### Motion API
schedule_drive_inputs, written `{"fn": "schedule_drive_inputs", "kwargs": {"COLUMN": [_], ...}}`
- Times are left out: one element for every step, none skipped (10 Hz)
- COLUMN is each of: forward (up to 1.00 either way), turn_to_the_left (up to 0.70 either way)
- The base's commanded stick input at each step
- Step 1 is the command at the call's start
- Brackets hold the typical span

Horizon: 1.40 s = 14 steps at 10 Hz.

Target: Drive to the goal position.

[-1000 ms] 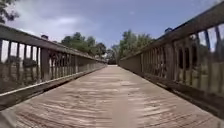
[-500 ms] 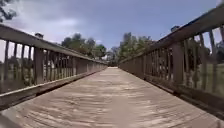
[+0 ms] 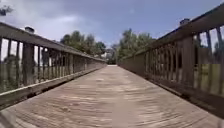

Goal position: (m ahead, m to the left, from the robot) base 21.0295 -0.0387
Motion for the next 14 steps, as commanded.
{"fn": "schedule_drive_inputs", "kwargs": {"forward": [0.5,0.5,0.5,0.5,0.5,0.5,0.5,0.5,0.5,0.5,0.5,0.5,0.5,0.5], "turn_to_the_left": [0.0,0.0,0.0,0.0,0.0,0.0,0.0,0.0,0.0,0.0,0.0,0.0,0.0,0.0]}}
